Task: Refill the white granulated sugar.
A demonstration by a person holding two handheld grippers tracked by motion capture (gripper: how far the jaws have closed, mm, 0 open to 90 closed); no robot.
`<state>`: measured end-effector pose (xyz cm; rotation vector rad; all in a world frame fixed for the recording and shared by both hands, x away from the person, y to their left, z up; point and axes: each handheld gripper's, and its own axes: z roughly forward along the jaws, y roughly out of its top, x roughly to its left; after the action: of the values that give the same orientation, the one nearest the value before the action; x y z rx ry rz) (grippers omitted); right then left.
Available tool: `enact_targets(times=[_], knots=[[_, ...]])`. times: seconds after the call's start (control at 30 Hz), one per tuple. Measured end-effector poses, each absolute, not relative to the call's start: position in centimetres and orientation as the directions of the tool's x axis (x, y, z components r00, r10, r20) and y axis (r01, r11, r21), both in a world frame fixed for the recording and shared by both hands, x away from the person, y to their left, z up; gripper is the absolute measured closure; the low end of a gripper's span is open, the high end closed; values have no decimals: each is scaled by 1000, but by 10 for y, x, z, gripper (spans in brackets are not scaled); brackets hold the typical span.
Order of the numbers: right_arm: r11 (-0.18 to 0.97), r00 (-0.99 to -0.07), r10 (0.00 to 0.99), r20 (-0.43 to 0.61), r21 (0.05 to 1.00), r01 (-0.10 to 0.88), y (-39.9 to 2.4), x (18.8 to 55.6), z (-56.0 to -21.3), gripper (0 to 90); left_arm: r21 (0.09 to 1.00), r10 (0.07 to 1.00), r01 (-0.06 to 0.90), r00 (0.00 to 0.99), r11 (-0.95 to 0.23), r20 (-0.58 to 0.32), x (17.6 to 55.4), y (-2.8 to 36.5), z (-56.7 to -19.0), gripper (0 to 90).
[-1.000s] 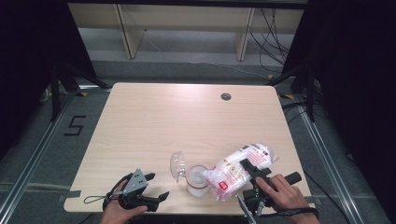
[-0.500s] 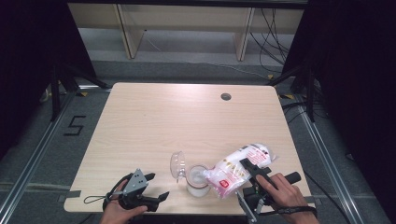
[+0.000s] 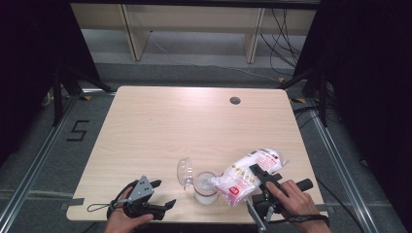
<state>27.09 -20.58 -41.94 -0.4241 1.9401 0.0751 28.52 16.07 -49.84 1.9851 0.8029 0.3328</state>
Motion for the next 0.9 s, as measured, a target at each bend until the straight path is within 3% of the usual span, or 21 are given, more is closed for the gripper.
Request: enact_targets(times=[0.17,0.2,0.43,0.9], knots=[[934,-277,-271,-922,-182,-306,-204,268,-419,691,848,655,402,750,-345,-88,286,160,-499,171],[917,-269,-333,-904,-243,-317,-202,269,-415,691,848,656,403,749,-345,-89,286,160,-499,170],[902,-204,-361,-910,-284,-325,-199,267,-413,694,848,656,403,749,-345,-88,285,160,-499,171],[922,-235,-314,-920,-236,-308,-201,267,-414,697,848,656,403,750,-345,-90,286,160,-499,170]])
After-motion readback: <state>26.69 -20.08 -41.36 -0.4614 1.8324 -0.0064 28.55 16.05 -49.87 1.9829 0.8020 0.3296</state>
